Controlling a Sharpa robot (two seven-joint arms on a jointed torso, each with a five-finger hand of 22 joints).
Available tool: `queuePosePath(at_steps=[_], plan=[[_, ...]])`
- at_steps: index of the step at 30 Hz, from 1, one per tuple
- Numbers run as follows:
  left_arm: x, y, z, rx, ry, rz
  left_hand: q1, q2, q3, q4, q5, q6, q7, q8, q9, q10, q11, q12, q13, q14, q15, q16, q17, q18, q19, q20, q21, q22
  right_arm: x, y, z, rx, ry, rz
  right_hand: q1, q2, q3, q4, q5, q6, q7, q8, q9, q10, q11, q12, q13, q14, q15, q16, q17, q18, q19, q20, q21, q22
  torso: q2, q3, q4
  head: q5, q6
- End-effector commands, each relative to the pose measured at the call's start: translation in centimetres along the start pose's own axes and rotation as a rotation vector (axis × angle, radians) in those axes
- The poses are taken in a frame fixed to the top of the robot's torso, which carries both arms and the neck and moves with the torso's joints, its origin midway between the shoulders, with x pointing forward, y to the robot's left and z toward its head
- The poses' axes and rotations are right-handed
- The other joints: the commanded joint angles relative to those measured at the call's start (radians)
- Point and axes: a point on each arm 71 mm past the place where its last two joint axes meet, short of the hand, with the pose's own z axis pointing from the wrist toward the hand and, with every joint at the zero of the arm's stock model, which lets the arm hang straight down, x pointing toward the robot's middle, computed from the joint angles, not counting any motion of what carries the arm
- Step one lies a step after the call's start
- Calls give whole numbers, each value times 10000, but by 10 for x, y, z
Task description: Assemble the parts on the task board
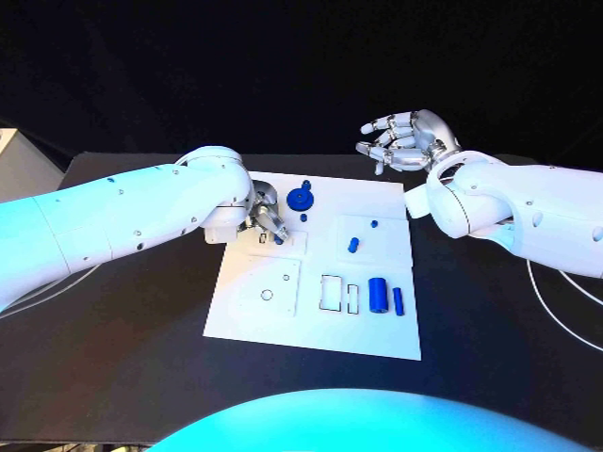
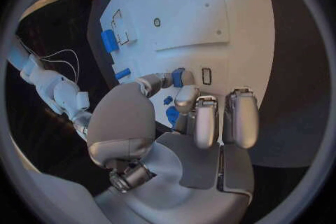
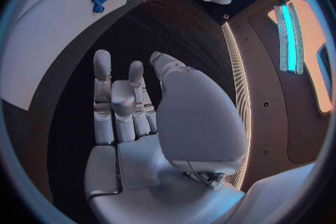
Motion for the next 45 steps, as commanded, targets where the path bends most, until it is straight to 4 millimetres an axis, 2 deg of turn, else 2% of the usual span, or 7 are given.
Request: queuePosePath(at_steps=[1, 13, 25, 29, 33, 38, 45], plan=[[10, -1, 3, 12, 487, 289, 213, 139, 1336, -1223, 41, 149, -155, -54, -1, -8, -10, -34, 2, 992, -27, 42, 2473, -97, 70, -7, 33, 338, 2, 1, 0, -125, 152, -25, -13, -9, -44, 42, 54, -30, 19, 39, 10, 23, -42, -42, -11, -42, -14, -35, -11, 200, 45, -6, -59, -10, 2, 0, 2, 9, 5], [10, 1, 3, 8, 437, 264, 247, 156, 1419, -1252, 35, 175, -144, -51, 6, 29, -2, -3, 73, 994, -20, 45, 2479, -95, 67, -1, 30, 332, 2, 1, 0, -128, 152, -26, -13, -9, -44, 42, 54, -30, 19, 39, 10, 23, -42, -42, -11, -42, -14, -35, -11, 200, 45, -6, -59, -10, 3, 6, 3, 9, 9], [10, 0, 3, -11, 512, 515, 242, 8, 1442, -1325, -8, 206, -133, -59, 17, 51, 13, -10, 64, 1004, -3, 63, 2515, -102, 83, 13, 40, 360, 2, 1, 0, -135, 150, -27, -20, -8, -61, 42, 59, -46, 16, 62, 12, 41, -45, -53, -92, -31, -18, -81, -28, 200, 77, -11, -97, -49, 6, -1, -1, 3, 14], [10, 1, 3, -10, 471, 444, -29, -96, 1173, -1077, -64, 235, -161, -100, 19, 74, 14, -44, 30, 995, 8, 46, 2482, -96, 68, 31, 23, 338, 1, 1, 0, -134, 146, -28, -20, -8, -61, 42, 59, -46, 16, 62, 12, 41, -45, -53, -92, -31, -18, -81, -28, 200, 77, -11, -97, -49, 0, 0, 0, -11, -2], [9, 2, 4, -32, 411, 356, -498, -114, 418, -494, -136, 361, -219, -169, -5, 77, -27, -52, 64, 987, -24, 33, 2457, -93, 64, 8, 3, 327, 1, 1, 0, -133, 138, -31, -20, -8, -61, 42, 59, -46, 16, 62, 12, 41, -45, -53, -92, -31, -18, -81, -28, 200, 77, -11, -97, -49, -1, 2, 3, -10, 5], [8, 2, 4, -58, 375, 302, -639, -120, -381, -89, -166, 458, -250, -248, -32, 59, -52, -45, 115, 988, -51, 33, 2459, -95, 75, -22, -6, 337, 1, 1, 0, -133, 137, -31, -20, -8, -61, 42, 59, -46, 16, 62, 12, 41, -45, -53, -92, -31, -18, -81, -28, 200, 77, -11, -97, -49, 5, -3, 2, -14, 13], [7, 4, 4, -99, 316, 236, -667, -90, -810, 166, -173, 502, -248, -303, -50, 62, -51, -33, 163, 989, -54, 35, 2463, -94, 76, -30, -15, 335, 1, 1, 0, -133, 135, -32, -20, -8, -61, 42, 59, -46, 16, 62, 12, 41, -45, -53, -92, -31, -18, -81, -28, 200, 77, -11, -97, -49, 6, 0, 1, -15, 14]])
